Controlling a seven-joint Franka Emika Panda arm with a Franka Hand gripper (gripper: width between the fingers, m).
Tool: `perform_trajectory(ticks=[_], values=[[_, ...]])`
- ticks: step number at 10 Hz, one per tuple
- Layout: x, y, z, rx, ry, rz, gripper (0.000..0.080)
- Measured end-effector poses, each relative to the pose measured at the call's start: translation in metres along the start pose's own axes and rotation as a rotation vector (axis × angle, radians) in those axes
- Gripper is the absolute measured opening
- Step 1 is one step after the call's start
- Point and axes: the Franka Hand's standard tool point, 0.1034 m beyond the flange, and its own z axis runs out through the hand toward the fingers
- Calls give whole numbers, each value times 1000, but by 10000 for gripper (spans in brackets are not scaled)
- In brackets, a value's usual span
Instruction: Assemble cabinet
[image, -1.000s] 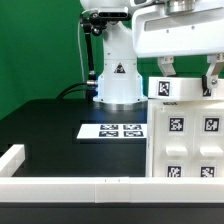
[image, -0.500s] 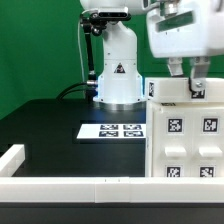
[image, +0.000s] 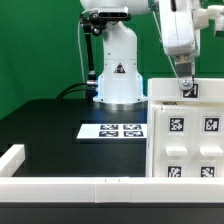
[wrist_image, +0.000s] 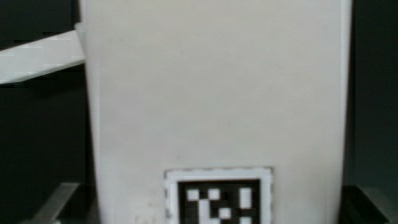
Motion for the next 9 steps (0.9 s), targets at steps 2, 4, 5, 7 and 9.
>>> perform_trajectory(ticks=[2,4,5,7,9], values=[[-1,1,0,-2,0,-61,643],[-7,-2,-15,-33,-18,-234,649],[-10,-6,-21,-37,-26,-344,649],[-9,-5,-17,-35,-24,-467,649],[-9,-5,-17,-34,-27,-637,649]])
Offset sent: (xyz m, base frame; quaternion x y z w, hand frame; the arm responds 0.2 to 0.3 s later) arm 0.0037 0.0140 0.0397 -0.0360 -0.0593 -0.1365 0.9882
